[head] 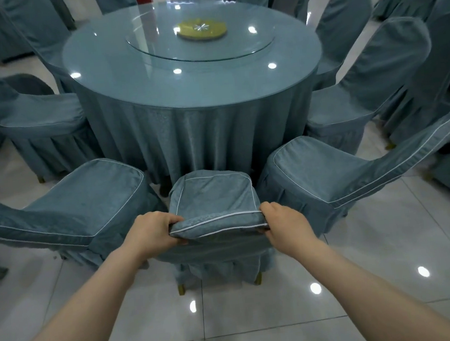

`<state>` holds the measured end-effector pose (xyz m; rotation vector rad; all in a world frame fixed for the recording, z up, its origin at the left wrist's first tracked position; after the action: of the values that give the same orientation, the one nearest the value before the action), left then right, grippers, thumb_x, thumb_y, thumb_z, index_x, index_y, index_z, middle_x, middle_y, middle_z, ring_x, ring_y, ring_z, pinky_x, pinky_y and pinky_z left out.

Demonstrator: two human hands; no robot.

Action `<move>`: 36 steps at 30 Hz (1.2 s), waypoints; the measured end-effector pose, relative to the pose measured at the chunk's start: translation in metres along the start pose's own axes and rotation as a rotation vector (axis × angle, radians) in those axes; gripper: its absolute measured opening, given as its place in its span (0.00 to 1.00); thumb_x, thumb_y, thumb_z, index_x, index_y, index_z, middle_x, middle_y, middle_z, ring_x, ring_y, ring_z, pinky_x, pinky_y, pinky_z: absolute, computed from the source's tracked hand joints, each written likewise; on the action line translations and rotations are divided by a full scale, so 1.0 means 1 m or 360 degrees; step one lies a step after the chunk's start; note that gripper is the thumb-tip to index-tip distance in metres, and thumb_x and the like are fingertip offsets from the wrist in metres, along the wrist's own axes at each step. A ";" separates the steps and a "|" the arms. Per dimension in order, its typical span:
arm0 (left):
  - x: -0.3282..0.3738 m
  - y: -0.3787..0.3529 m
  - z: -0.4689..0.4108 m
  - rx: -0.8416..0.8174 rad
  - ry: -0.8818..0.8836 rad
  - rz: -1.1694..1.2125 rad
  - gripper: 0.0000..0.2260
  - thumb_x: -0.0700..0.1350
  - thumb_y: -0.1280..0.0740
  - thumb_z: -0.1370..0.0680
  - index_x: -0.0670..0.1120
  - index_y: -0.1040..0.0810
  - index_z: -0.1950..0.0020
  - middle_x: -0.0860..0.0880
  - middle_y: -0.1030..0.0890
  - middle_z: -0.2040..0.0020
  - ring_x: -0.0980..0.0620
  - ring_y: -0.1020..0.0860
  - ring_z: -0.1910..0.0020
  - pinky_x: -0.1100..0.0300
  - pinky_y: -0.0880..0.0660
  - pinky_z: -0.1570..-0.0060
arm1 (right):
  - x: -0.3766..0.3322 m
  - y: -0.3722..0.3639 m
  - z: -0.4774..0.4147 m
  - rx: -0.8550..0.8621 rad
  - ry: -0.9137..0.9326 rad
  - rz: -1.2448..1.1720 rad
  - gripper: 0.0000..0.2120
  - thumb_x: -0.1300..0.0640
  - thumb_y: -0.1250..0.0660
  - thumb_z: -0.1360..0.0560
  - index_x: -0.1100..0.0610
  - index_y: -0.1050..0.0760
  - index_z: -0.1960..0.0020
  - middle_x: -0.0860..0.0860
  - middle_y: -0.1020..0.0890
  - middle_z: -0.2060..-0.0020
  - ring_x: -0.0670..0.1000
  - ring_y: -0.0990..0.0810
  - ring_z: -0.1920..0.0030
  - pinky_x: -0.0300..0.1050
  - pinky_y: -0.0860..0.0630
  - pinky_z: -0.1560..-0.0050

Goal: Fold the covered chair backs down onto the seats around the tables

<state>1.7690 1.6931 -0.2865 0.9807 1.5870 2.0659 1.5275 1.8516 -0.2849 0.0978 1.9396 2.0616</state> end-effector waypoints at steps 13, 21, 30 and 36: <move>0.037 0.023 -0.007 -0.0507 0.0078 0.0444 0.25 0.59 0.36 0.24 0.51 0.31 0.30 0.56 0.27 0.35 0.60 0.28 0.40 0.66 0.34 0.40 | 0.060 0.057 0.008 -0.0214 0.0064 -0.0655 0.30 0.42 0.30 0.29 0.46 0.32 0.30 0.44 0.28 0.32 0.46 0.30 0.33 0.39 0.35 0.36; 0.149 0.045 -0.044 0.0064 0.0015 0.0622 0.25 0.59 0.42 0.21 0.52 0.37 0.26 0.53 0.31 0.29 0.54 0.32 0.32 0.59 0.36 0.36 | 0.125 0.110 0.025 0.0066 0.0036 -0.0602 0.23 0.45 0.36 0.23 0.48 0.33 0.29 0.46 0.28 0.31 0.48 0.31 0.31 0.39 0.37 0.35; 0.266 0.053 -0.102 0.0237 -0.0116 0.0649 0.26 0.59 0.42 0.21 0.54 0.41 0.25 0.56 0.35 0.27 0.55 0.36 0.29 0.62 0.40 0.36 | 0.234 0.166 0.037 0.0235 -0.0092 -0.0580 0.22 0.46 0.37 0.23 0.50 0.31 0.30 0.45 0.27 0.33 0.47 0.31 0.32 0.42 0.36 0.33; 0.322 0.033 -0.167 0.0176 -0.0161 0.0776 0.27 0.57 0.40 0.21 0.54 0.42 0.24 0.54 0.34 0.27 0.55 0.35 0.29 0.60 0.39 0.34 | 0.321 0.173 0.012 0.0241 -0.0167 -0.0556 0.21 0.45 0.36 0.23 0.49 0.30 0.31 0.44 0.26 0.34 0.46 0.29 0.33 0.37 0.37 0.38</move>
<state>1.4314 1.7755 -0.1785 1.6187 1.5353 2.1963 1.1947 1.9425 -0.1651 -0.0920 1.8911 1.6542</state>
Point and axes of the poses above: each hand's wrist, its own z-axis away from the middle knuckle, its own y-axis out of the back of the hand, x = y × z, the point moved 2 cm from there along -z, towards the middle knuckle
